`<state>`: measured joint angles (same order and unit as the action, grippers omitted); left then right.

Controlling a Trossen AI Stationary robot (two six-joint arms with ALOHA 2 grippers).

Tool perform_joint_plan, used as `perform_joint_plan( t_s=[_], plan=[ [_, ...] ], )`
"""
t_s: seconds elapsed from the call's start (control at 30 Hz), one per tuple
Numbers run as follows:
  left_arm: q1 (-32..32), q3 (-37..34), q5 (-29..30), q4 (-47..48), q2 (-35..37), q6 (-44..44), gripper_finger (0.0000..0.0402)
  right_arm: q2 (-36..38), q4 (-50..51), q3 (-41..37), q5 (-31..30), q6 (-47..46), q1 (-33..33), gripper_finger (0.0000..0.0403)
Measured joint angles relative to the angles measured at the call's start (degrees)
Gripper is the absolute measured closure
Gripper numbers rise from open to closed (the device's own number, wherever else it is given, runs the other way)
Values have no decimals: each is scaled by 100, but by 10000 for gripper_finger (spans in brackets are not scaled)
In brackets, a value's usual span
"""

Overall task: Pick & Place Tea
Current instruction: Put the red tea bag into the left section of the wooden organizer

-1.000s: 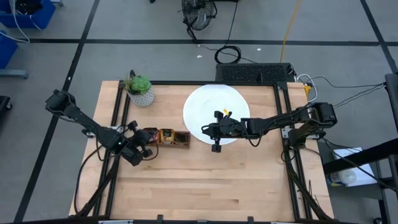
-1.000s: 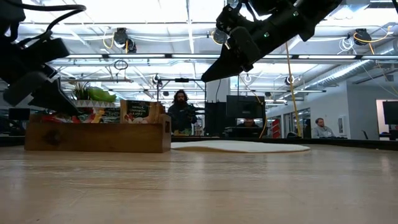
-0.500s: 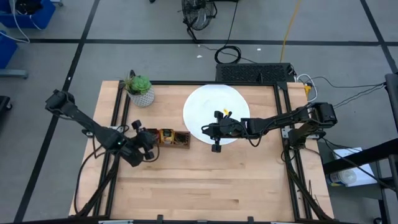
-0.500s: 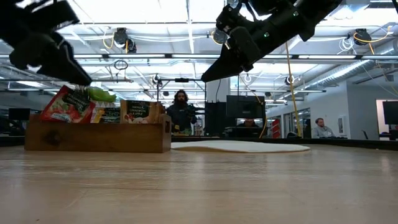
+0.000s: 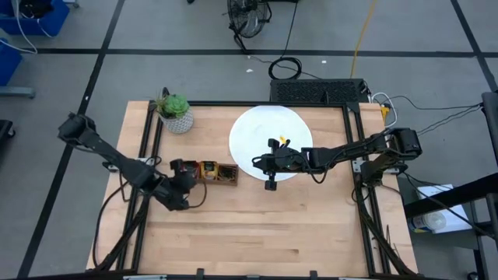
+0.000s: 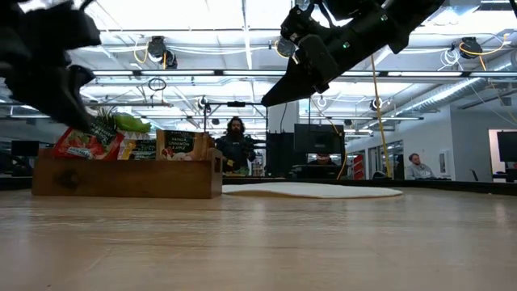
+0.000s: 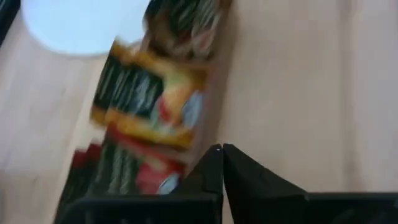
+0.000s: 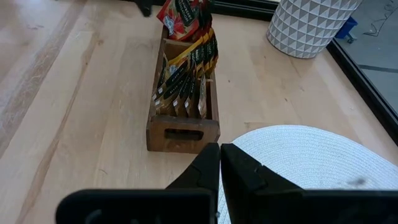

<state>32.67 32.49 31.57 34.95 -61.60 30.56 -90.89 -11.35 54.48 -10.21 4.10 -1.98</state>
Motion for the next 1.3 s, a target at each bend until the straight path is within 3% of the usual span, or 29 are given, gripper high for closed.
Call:
perform_joint_plan(
  t_s=[0.27,0.9,1.13,1.3],
  plan=[
    [-357,-2,-318,1328,-472,1207,397,0,-4,0,0,-32,0,397],
    [-372,156,-176,1216,-545,765,397,0,-2,0,-1,-37,0,397],
    [-372,597,-39,1773,-545,715,399,0,0,0,-1,-35,0,397],
    [-372,537,-149,1948,-545,1077,399,0,2,0,-1,-26,0,397]
  ],
)
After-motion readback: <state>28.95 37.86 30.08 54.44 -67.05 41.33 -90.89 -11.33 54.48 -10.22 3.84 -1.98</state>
